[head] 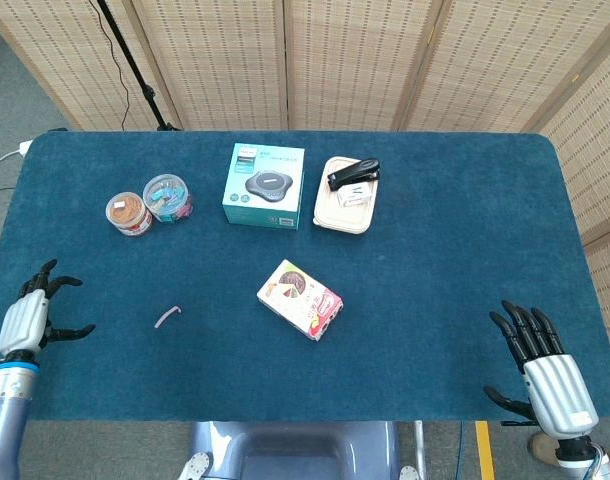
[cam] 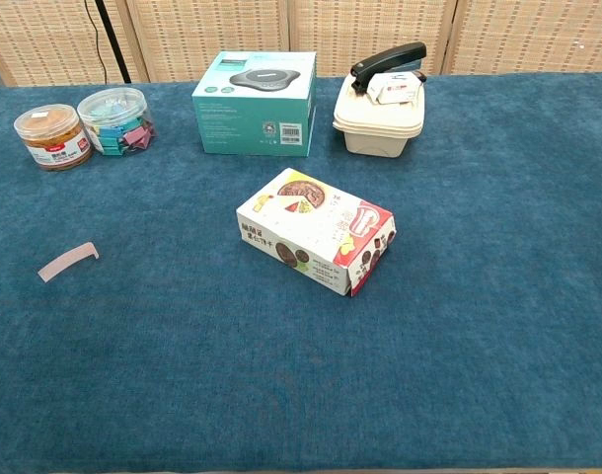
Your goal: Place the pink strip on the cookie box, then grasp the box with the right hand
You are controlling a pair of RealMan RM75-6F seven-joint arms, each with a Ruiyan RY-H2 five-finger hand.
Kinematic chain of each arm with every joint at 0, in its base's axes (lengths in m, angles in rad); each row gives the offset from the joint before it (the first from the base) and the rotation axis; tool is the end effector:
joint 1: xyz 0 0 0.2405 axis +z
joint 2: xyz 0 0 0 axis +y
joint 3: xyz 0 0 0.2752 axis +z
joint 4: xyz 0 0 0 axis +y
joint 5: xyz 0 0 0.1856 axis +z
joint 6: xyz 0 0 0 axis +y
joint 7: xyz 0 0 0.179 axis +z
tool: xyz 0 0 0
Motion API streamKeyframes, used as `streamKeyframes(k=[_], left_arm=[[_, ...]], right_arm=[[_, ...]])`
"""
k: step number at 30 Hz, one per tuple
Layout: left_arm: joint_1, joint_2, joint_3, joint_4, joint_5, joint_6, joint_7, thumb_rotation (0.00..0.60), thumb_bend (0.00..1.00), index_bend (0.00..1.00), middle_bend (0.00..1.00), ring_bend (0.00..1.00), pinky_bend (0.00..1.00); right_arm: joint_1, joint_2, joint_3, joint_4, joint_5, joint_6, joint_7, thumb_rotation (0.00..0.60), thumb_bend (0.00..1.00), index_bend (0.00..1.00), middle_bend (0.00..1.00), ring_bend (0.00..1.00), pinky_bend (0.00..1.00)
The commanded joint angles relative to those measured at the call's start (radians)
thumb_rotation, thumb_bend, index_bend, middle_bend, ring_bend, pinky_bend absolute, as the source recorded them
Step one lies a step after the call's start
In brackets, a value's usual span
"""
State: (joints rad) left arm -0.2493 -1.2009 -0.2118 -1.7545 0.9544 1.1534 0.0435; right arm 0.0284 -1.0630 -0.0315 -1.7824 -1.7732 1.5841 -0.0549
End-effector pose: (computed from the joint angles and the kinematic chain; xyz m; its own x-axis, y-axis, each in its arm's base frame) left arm -0.3268 0.2767 0.1356 0.0352 0.1629 0.9860 0.9496 0.3022 -0.0838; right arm -0.2573 -0.1772 0.1838 0.3405 0.0026 0.9403 -0.9168 -0.2212 0.3326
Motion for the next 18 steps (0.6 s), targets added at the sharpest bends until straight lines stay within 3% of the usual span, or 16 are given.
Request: streamKeyframes(k=[1,9,18], left_arm=[[-0.061,-0.051,-0.020,-0.013,-0.084,-0.032,0.091,0.600,0.02,0.36,0.00,0.00,0.00],[-0.141,-0.127,-0.026,-0.042,-0.208,0.001,0.258,0.600,0.04,0.45,0.00,0.00,0.00],[-0.225,-0.230,-0.050,-0.059,-0.404,0.081,0.418,0.600,0.07,0.45,0.00,0.00,0.00]], right_arm=[[0.001,0.002,-0.002,0.000,-0.002,-0.002,0.004,0.600,0.00,0.00,0.00,0.00,0.00],[0.002,0.011,-0.003,-0.001,0.000,-0.002,0.022,0.600,0.00,0.00,0.00,0.00,0.00],[0.005,0.022,-0.003,-0.001,0.003,-0.003,0.049,0.600,0.00,0.00,0.00,0.00,0.00]])
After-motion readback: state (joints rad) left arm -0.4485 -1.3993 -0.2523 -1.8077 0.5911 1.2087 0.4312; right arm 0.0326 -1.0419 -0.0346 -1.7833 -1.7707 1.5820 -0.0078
